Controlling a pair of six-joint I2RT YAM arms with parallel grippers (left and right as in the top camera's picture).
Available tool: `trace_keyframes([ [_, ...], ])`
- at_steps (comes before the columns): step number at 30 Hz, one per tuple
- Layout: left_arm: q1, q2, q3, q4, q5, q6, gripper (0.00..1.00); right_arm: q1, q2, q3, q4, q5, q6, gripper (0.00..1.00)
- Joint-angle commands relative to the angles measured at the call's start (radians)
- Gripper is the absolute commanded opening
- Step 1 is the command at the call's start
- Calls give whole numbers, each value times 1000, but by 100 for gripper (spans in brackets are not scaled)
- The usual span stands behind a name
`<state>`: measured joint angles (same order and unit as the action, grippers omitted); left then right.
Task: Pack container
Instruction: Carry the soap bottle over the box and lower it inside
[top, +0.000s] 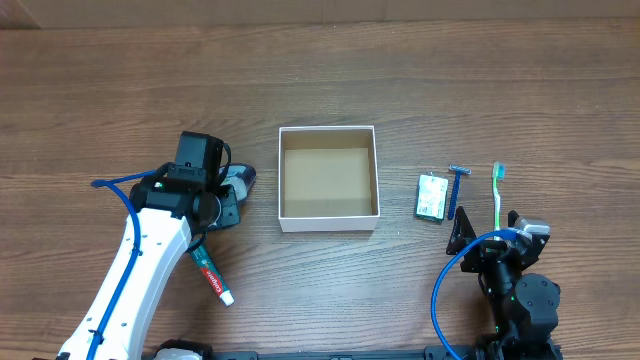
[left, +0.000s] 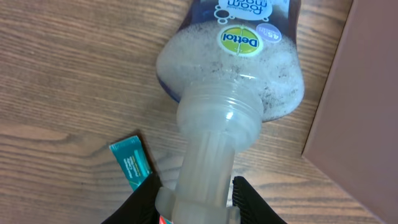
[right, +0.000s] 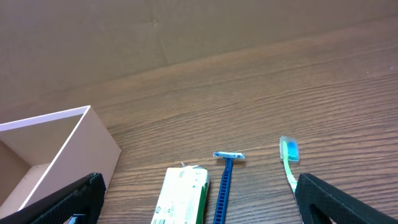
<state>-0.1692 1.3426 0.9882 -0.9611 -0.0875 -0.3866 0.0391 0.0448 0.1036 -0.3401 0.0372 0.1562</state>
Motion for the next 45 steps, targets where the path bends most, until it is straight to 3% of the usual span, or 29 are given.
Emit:
trace_keyframes([
  [1,5,-19,31,35,-24,8,23,-4,-6,-2,6,6,-1,100],
  [24,5,-19,110,140,17,40,19,-4,-6,-2,6,6,-1,100],
  [28,5,-19,148,151,36,50,11,-4,-6,-2,6,6,-1,100],
  [35,5,-19,156,158,35,68,9,-4,-6,-2,6,6,-1,100],
  [45,5,-19,439,-40,-45,101,11,-4,-6,-2,6,6,-1,100],
])
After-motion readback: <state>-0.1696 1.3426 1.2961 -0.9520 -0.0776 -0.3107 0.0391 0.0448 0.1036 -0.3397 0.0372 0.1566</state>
